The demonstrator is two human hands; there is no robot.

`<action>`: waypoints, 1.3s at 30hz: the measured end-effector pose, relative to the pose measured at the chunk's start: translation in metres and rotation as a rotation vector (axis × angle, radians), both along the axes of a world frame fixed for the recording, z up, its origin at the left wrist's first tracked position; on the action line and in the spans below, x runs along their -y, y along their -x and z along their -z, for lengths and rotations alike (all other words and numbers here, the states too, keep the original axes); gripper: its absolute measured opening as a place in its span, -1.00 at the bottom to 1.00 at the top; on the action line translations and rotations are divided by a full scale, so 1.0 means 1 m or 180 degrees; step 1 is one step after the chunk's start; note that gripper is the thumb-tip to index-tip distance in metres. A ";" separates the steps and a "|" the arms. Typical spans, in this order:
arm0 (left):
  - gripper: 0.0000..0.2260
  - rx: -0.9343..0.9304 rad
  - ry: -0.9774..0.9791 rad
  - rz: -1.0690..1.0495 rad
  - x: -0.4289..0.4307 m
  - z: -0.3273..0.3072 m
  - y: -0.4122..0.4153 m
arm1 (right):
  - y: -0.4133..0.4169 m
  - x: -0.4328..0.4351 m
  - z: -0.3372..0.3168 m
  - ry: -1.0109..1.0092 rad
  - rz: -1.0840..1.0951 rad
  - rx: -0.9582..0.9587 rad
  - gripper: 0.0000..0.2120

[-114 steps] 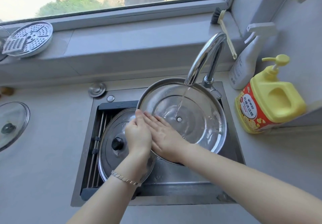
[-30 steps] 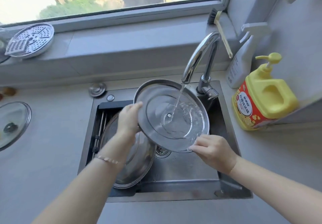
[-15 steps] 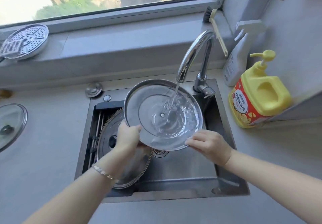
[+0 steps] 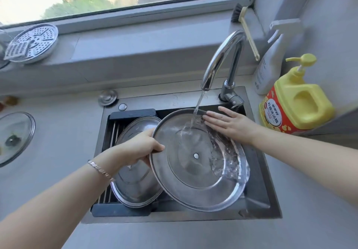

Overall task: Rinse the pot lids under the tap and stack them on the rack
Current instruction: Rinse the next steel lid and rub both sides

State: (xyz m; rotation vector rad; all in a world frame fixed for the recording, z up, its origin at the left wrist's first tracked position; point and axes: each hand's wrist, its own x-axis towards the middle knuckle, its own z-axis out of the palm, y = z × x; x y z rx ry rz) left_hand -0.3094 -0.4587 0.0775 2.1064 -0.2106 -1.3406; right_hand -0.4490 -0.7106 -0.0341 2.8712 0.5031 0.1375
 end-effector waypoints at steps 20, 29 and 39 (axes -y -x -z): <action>-0.77 -0.1768 -0.0154 -0.0944 0.054 0.063 0.057 | 0.069 -0.056 -0.080 -0.1773 0.1155 -0.1781 -0.80; -0.68 0.0750 0.0680 0.1323 0.033 0.051 0.075 | 0.011 -0.020 -0.124 -0.2211 0.1656 -0.2588 -0.68; -0.52 0.0529 0.1806 -0.1096 0.044 0.050 0.077 | -0.014 -0.038 -0.095 -0.4476 0.2331 -0.0894 -0.47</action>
